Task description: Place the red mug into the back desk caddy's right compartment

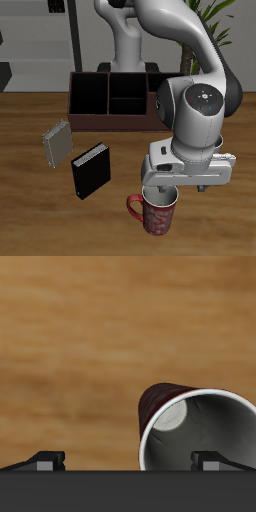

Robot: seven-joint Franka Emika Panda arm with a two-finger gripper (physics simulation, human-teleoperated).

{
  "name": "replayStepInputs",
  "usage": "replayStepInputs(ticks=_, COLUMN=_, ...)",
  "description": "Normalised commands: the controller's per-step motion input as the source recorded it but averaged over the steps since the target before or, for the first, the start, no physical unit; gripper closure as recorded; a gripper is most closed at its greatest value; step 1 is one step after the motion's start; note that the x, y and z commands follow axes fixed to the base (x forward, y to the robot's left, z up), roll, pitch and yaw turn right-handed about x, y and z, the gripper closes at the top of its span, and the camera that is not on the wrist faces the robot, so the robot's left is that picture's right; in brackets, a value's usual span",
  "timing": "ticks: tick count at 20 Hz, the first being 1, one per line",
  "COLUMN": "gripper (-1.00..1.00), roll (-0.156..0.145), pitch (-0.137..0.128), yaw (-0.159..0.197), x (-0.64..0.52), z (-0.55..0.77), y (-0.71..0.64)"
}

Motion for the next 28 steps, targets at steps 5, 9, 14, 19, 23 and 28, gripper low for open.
replayStepInputs(ticks=5, gripper=-1.0, roll=-0.001, pitch=0.014, yaw=-0.003, x=0.02, z=-0.12, y=-0.03)
replayStepInputs(ticks=9, gripper=-1.0, roll=-0.009, pitch=0.025, yaw=0.008, x=0.01, z=-0.22, y=-0.01)
replayStepInputs(ticks=14, gripper=-1.0, roll=0.005, pitch=0.023, yaw=-0.009, x=0.02, z=-0.14, y=-0.03)
replayStepInputs(ticks=19, gripper=1.0, roll=-0.014, pitch=0.026, yaw=0.033, x=0.03, z=-0.17, y=0.03)
replayStepInputs(ticks=23, gripper=1.0, roll=0.003, pitch=0.001, yaw=-0.006, x=0.01, z=-0.02, y=0.0)
replayStepInputs(ticks=28, gripper=1.0, roll=-0.005, pitch=-0.002, yaw=0.009, x=0.02, z=0.04, y=-0.03)
